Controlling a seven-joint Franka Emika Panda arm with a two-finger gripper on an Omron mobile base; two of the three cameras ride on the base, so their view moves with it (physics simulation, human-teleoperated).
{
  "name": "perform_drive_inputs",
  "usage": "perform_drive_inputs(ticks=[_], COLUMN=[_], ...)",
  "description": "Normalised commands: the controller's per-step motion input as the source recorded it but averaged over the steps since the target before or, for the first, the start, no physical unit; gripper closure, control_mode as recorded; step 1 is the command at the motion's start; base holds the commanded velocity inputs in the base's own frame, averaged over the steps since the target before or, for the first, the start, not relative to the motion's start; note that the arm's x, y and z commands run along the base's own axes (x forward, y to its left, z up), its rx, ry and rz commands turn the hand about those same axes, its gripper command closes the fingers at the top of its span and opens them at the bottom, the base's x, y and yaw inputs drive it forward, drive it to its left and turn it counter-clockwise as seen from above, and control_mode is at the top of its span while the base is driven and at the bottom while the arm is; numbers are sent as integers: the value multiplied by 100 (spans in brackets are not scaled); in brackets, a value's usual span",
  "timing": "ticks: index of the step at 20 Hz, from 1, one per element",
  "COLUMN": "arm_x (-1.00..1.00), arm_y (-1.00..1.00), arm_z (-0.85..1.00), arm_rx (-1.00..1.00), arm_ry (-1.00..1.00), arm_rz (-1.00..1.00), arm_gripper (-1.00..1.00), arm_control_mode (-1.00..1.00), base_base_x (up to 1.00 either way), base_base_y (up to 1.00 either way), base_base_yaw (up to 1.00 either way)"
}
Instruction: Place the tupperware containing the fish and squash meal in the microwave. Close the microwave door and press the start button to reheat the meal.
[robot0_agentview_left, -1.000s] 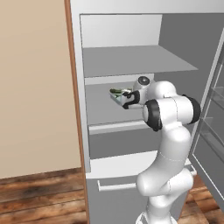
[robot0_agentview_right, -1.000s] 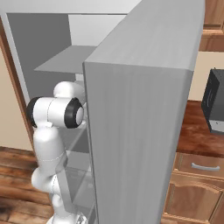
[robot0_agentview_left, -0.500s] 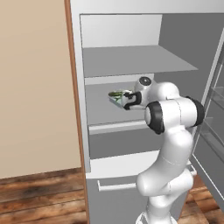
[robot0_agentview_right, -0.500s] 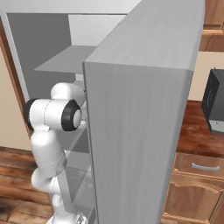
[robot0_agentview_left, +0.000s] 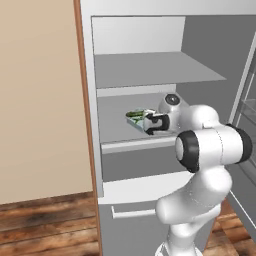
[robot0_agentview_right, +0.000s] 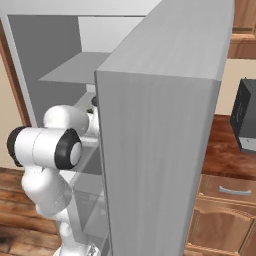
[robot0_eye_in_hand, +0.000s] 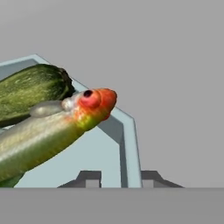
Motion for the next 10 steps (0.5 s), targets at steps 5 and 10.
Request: perform_drive_inputs(ticks=[5,10], arm_x=[-97,-87], arm_y=[0,0], arm_z=[19,47], arm_rx=[0,0], arm_ry=[-8,-6], arm_rz=[-4,-3], arm_gripper=[100,100], arm_control_mode=[-100,-100], base_base_x=[0,0], base_base_y=[0,0], base_base_yaw=[0,0])
